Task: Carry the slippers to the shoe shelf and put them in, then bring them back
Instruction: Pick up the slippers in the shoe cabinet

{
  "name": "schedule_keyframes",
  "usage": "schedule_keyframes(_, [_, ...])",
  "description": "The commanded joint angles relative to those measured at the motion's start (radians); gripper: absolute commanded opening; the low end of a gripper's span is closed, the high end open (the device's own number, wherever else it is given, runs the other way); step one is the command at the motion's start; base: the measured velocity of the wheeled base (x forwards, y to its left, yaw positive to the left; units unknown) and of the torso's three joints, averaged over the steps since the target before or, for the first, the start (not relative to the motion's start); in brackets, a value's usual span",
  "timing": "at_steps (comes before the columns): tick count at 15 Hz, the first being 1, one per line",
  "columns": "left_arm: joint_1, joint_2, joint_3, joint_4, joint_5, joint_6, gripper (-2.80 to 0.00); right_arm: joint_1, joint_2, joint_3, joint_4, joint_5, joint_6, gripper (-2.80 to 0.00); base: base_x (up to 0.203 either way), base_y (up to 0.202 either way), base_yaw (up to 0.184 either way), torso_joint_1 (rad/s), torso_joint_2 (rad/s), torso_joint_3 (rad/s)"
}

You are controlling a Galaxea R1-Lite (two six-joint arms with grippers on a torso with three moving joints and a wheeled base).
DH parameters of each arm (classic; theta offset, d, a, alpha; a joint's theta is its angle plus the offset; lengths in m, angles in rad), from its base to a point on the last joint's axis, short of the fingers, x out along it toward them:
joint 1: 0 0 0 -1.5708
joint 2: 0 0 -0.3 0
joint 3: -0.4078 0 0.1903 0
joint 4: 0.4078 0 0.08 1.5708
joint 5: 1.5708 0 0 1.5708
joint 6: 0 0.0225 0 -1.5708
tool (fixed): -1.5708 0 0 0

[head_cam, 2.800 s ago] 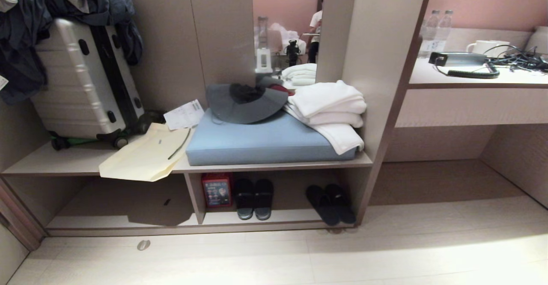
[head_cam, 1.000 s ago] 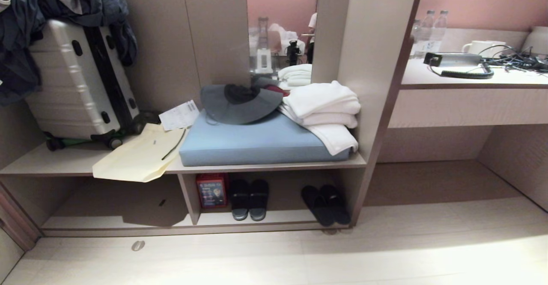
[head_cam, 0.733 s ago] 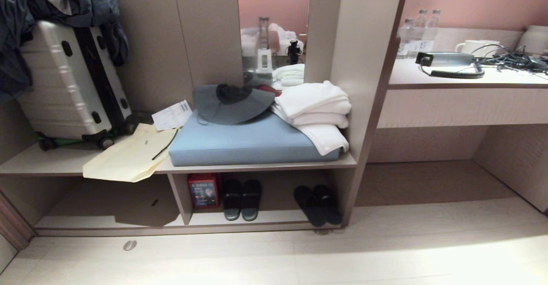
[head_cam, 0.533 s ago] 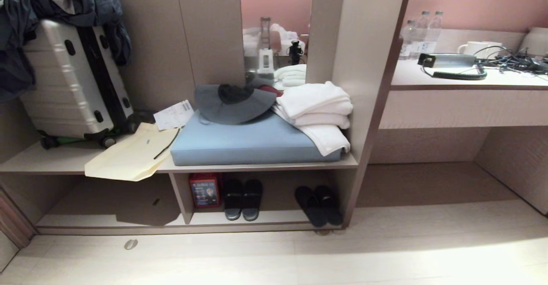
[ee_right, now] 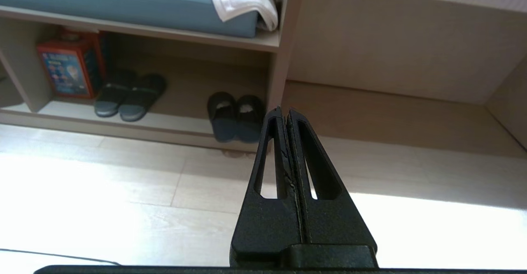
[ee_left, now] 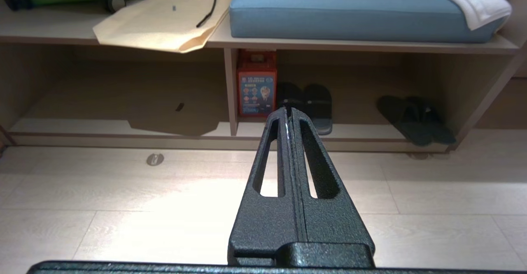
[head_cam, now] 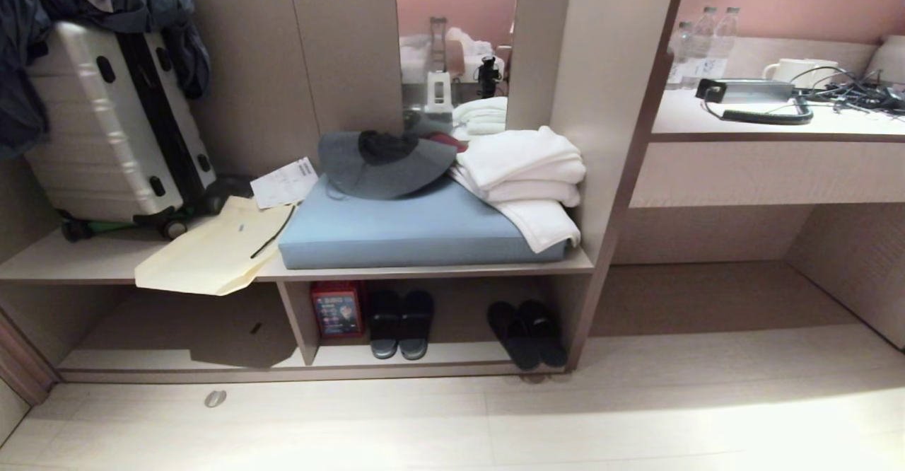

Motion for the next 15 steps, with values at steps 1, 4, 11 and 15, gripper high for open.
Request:
schedule_keyframes(1, [0.0, 0.001, 0.0, 0.0, 0.001, -0.002, -2.8, 0.0, 0.0, 0.001, -0.001, 0.001, 0.0, -2.8, 0.0, 0.0, 0.0, 0.004, 0.0, -0.18])
schedule_keyframes(4, [0.001, 0.001, 0.0, 0.0, 0.001, -0.002, -2.8, 0.001, 0.0, 0.001, 0.004, -0.005, 0.062, -2.8, 0.0, 0.0, 0.0, 0.001, 0.0, -0.198])
schedule_keyframes(11, [0.001, 0.001, 0.0, -0.002, 0.001, -0.002, -2.8, 0.001, 0.0, 0.001, 0.001, -0.031, 0.119, -2.8, 0.0, 0.0, 0.0, 0.001, 0.0, -0.2])
schedule_keyframes(15, [0.0, 0.001, -0.002, 0.006, 0.001, 0.002, -2.8, 0.0, 0.0, 0.001, 0.001, -0.031, 0.119, -2.8, 0.0, 0.0, 0.0, 0.004, 0.0, -0.199])
